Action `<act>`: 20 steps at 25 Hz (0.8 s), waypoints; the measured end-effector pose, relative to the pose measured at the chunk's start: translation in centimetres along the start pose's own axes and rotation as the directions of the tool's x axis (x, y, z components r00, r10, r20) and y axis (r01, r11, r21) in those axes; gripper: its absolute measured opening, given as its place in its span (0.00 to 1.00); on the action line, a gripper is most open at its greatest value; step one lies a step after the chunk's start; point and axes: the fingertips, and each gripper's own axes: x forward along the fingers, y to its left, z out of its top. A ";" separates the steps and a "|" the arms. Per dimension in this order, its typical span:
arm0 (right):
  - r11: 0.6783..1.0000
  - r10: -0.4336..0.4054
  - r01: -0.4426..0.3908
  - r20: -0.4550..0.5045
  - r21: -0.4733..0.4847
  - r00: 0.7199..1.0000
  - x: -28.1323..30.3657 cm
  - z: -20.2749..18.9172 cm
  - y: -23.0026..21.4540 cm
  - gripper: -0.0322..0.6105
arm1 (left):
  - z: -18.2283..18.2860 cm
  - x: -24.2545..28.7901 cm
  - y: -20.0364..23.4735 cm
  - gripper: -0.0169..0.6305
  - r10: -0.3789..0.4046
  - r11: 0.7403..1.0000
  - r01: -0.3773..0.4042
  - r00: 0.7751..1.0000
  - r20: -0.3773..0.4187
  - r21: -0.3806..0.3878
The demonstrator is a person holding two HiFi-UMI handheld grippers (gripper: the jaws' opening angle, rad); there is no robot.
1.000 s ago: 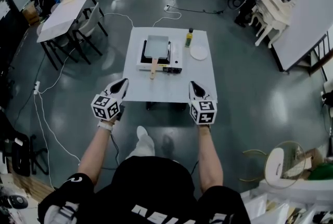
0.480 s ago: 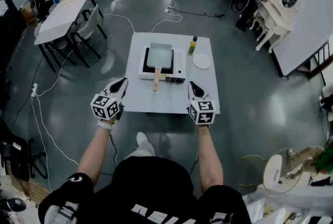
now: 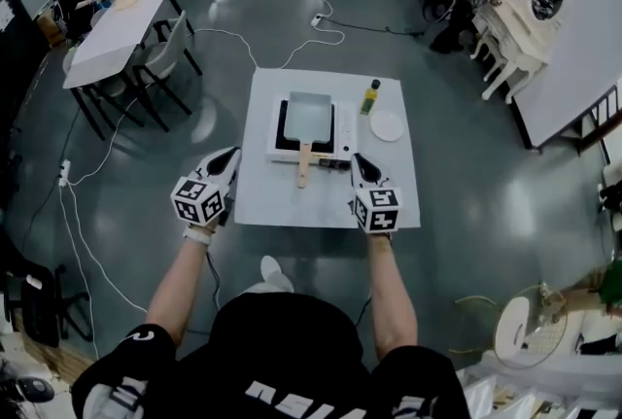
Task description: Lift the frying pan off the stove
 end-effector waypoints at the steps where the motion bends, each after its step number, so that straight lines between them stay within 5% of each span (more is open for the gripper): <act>1: 1.000 -0.001 0.001 -0.001 0.002 1.000 0.6 0.1 0.1 0.04 | 0.1 0.2 0.5 0.02 -0.001 1.000 0.001 1.000 -0.002 0.000; 20: 1.000 -0.009 0.009 -0.001 0.007 1.000 9.4 1.9 2.6 0.04 | 1.4 3.5 9.2 0.02 -0.024 1.000 0.024 1.000 -0.013 0.002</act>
